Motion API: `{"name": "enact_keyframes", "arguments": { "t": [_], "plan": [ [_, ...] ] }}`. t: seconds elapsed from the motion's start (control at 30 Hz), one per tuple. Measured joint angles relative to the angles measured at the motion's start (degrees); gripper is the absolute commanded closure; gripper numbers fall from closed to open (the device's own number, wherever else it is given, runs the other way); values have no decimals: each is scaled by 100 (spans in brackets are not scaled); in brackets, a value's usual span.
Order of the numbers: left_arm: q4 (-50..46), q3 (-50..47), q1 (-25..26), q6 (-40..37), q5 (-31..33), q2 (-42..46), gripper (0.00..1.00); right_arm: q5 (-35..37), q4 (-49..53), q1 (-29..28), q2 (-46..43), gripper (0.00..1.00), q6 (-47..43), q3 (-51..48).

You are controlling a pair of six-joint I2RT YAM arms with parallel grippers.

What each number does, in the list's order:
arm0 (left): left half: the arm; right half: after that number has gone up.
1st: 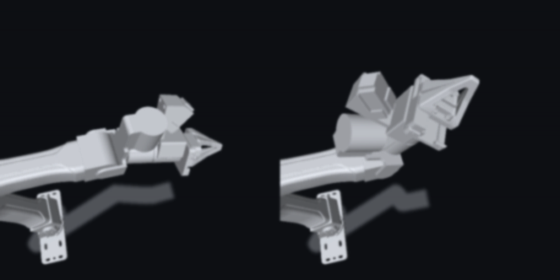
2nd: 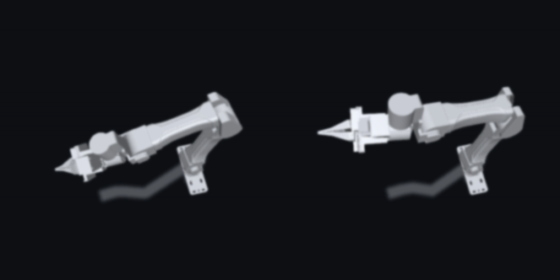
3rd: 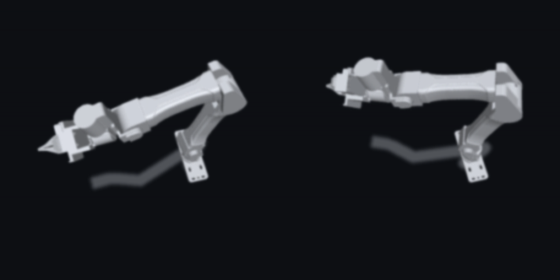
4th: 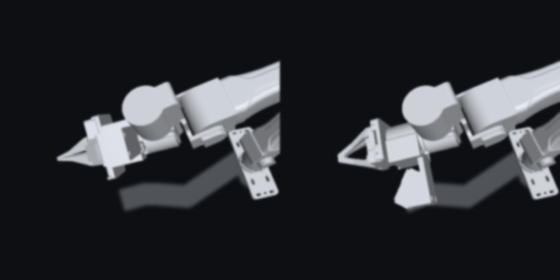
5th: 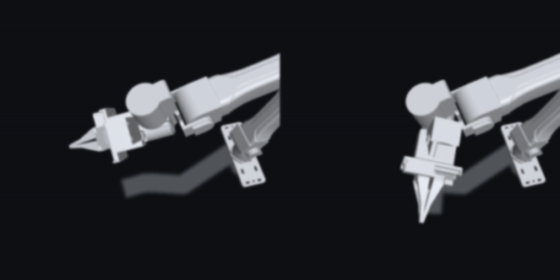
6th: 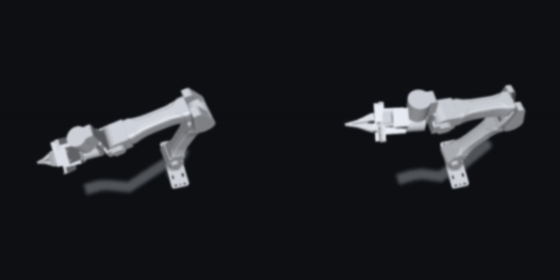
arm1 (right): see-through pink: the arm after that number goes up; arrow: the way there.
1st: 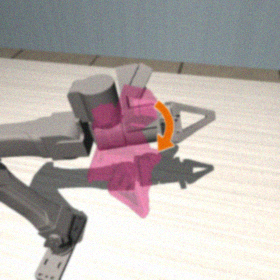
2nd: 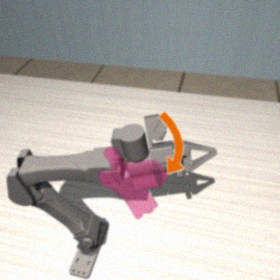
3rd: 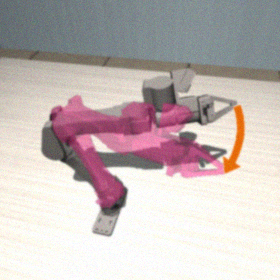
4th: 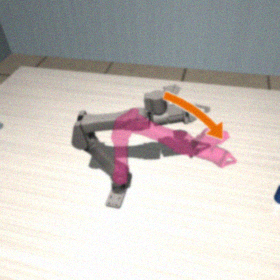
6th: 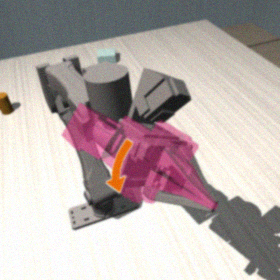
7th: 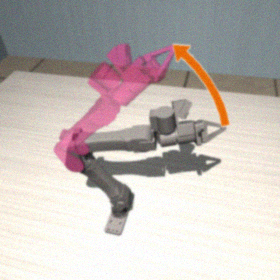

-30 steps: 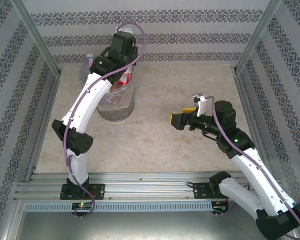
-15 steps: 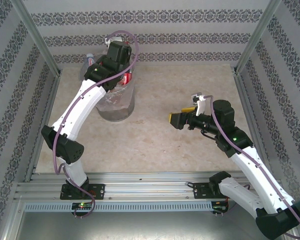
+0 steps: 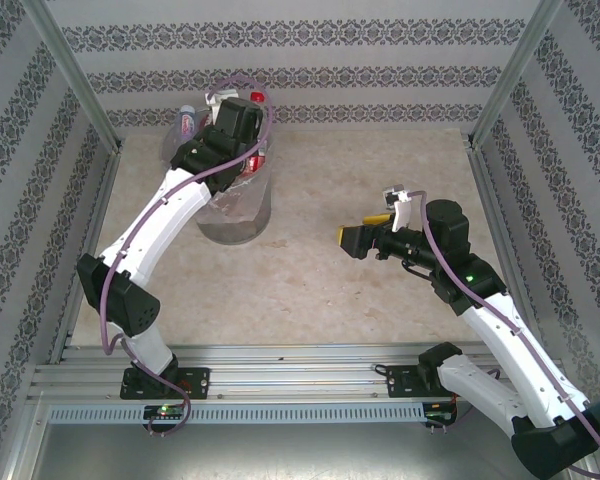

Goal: Put the plastic bottles in the bin

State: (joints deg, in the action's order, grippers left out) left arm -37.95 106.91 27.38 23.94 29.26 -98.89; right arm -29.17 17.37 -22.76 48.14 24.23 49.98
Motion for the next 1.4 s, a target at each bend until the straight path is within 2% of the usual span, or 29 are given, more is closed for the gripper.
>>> {"name": "enact_keyframes", "arguments": {
  "t": [0.23, 0.3, 0.43, 0.57, 0.7, 1.03, 1.2, 1.4],
  "plan": [
    [385, -345, 0, 11, 59, 94, 41, 0, 2, 0, 0, 2, -2, 0],
    [413, -363, 0, 13, 59, 103, 34, 0, 2, 0, 0, 2, -2, 0],
    [365, -361, 0, 35, 52, 103, 27, 0, 2, 0, 2, 2, -2, 0],
    [238, -289, 0, 13, 55, 103, 14, 0, 2, 0, 26, 2, -2, 0],
    [160, -24, -11, -55, 35, 103, 10, 0, 2, 0, 44, 2, -2, 0],
    [17, 577, -87, -210, -118, 74, 25, 0, 4, 0, 44, 2, -2, 0],
    [-68, 592, -87, -205, -203, -13, 31, 0, 4, 0, 42, 2, -2, 0],
    [-22, 378, -90, -184, -203, -50, 42, 2, 7, 0, 33, 2, -2, 0]
  ]
}}
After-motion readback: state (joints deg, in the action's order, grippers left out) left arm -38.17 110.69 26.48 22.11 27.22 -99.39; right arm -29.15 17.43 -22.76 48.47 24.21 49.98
